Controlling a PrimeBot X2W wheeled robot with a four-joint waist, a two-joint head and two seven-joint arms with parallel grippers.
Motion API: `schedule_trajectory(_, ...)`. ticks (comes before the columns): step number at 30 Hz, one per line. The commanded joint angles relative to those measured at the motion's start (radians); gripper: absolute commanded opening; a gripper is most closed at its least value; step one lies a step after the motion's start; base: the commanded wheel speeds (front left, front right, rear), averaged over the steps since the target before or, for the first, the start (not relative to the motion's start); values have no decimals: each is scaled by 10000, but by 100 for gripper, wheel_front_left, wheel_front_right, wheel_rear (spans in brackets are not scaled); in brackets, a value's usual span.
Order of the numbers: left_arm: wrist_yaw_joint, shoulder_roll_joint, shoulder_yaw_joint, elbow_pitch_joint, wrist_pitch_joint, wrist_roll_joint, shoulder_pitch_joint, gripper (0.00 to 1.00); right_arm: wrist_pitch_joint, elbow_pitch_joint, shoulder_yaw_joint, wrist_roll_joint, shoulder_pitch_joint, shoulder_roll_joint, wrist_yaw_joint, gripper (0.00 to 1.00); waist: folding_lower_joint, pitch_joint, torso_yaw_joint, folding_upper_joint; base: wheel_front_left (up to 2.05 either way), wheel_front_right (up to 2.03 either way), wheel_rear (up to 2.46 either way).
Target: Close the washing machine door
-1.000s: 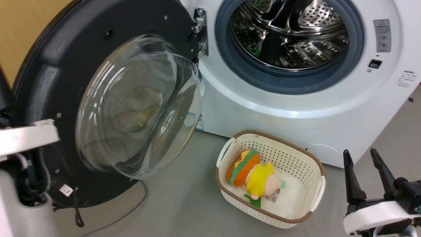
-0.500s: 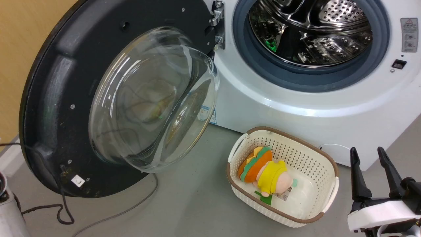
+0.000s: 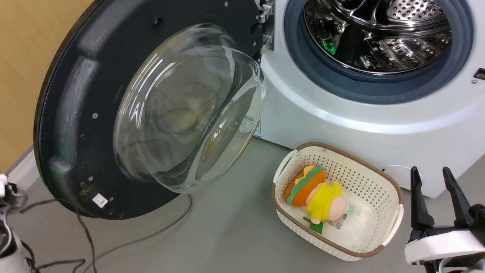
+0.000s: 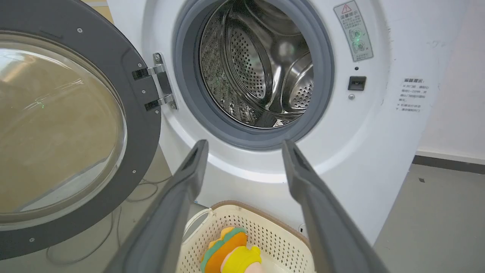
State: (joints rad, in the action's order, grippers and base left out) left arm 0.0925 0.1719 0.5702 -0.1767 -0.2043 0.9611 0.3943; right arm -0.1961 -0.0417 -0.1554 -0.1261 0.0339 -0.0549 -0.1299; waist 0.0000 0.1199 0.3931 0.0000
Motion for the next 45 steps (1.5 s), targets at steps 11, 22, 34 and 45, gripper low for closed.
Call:
schedule_trajectory(11, 201, -330, -505, -750, -1560, 2488, -999, 0, -314, -49, -97, -72, 286, 41, -7, 100, 0, 251, 309, 0, 0, 0, 0)
schedule_trajectory(22, 321, -641, -1733, 355, -3572, 4746, -2392, 0, -543, -124, -318, -225, 251, 45, -8, 100, 0, 258, 711, 0, 0, 0, 0)
schedule_trajectory(34, 381, -890, -4273, 2191, -4712, 5131, -3573, 0, -657, -189, -301, -359, 283, 47, -8, 100, 0, 164, 673, 0, 0, 0, 0)
schedule_trajectory(45, 381, -828, -6741, 2986, -4654, 4880, -3426, 0, -657, -276, -268, -532, 365, 47, -8, 100, 0, 67, -453, 0, 0, 0, 0)
